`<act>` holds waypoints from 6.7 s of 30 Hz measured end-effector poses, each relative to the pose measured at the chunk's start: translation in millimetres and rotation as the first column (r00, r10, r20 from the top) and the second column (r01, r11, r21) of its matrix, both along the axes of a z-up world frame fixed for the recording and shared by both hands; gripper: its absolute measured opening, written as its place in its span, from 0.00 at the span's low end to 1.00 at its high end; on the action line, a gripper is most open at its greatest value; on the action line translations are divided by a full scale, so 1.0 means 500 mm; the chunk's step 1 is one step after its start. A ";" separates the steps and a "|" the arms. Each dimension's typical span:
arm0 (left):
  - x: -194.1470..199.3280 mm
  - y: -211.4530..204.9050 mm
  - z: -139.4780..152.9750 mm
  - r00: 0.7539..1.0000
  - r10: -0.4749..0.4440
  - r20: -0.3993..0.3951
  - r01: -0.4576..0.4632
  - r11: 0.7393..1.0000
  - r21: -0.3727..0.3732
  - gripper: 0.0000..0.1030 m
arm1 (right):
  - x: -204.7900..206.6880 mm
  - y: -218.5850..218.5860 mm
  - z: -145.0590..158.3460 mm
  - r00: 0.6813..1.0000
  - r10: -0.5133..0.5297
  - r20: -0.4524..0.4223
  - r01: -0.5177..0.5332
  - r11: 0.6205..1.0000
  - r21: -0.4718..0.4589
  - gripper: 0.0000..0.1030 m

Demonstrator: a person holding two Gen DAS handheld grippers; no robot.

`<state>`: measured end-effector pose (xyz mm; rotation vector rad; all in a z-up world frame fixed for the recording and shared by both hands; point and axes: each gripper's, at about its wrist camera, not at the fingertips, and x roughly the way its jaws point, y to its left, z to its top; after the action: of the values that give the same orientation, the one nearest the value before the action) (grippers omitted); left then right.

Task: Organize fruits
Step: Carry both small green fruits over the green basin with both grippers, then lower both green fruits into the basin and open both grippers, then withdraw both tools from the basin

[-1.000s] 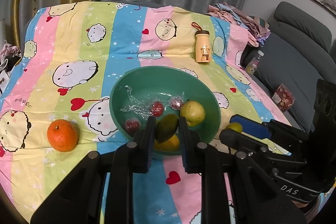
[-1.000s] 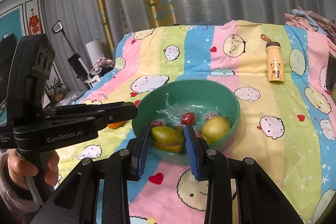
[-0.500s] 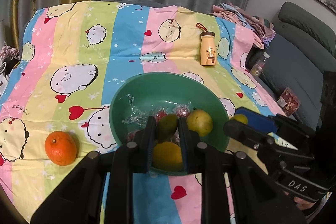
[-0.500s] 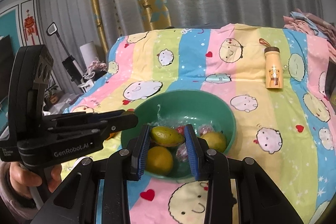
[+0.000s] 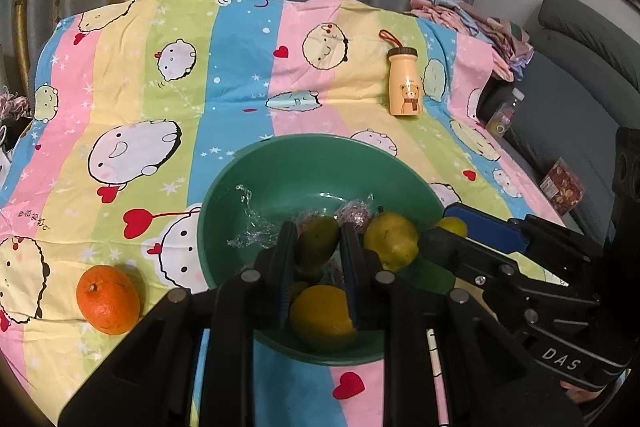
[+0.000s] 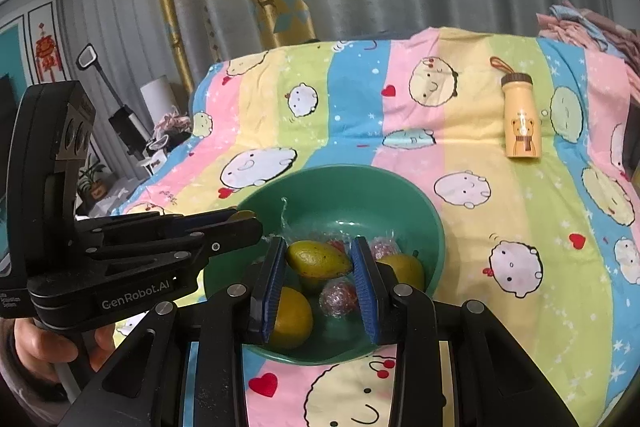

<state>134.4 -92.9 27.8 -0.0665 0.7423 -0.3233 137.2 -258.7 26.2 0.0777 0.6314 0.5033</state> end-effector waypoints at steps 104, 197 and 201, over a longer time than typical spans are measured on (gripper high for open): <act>0.089 -0.047 -0.087 0.969 0.030 -0.246 0.040 0.960 0.277 0.21 | 0.054 0.018 -0.055 0.989 -0.074 -0.128 0.055 0.988 -0.141 0.34; -0.123 0.160 -0.005 0.986 0.166 -0.025 -0.161 0.977 0.142 1.00 | -0.127 0.076 0.005 0.995 -0.070 -0.071 0.059 0.989 -0.139 0.90; -0.130 0.235 -0.043 0.968 0.237 -0.087 -0.228 0.968 0.105 1.00 | -0.149 0.125 -0.022 0.994 0.021 -0.107 -0.036 0.990 -0.134 0.90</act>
<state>69.3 24.7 6.5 -0.0802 0.8380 -0.0607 62.9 -196.5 15.1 -0.0332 0.7697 0.4849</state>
